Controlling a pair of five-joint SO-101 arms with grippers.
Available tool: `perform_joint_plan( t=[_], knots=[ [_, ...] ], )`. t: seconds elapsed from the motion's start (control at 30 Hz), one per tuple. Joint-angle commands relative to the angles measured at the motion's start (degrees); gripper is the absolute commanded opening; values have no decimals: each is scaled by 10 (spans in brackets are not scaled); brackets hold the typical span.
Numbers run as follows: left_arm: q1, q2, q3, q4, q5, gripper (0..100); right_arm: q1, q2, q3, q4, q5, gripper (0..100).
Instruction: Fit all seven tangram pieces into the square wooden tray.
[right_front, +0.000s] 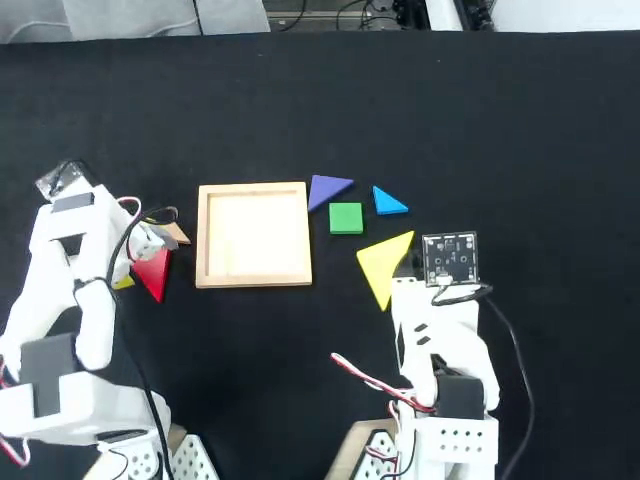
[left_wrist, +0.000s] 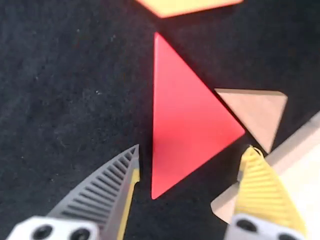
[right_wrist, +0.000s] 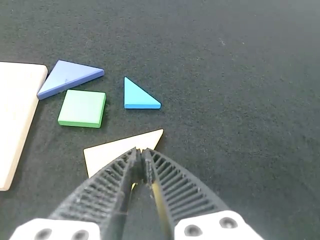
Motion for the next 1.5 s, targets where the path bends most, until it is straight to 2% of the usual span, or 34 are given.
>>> perform_joint_plan(
  t=[0.0,0.53,0.7,0.93,1.13,1.33,1.47],
  knots=[
    [0,19,-39,-8,18,311,-4,-48,0,4,6,11],
    [0,142,-145,0,18,310,-4,-48,0,4,6,11],
    [2,152,-164,34,18,307,-4,-48,0,4,6,11],
    [2,153,-160,34,18,302,-4,-48,0,4,6,11],
    [2,149,-165,34,13,166,-4,-48,0,4,6,11],
    [2,148,-165,37,-47,164,-4,-48,0,4,6,11],
    [7,132,-211,98,-109,164,-4,-48,0,8,6,11]
  ],
)
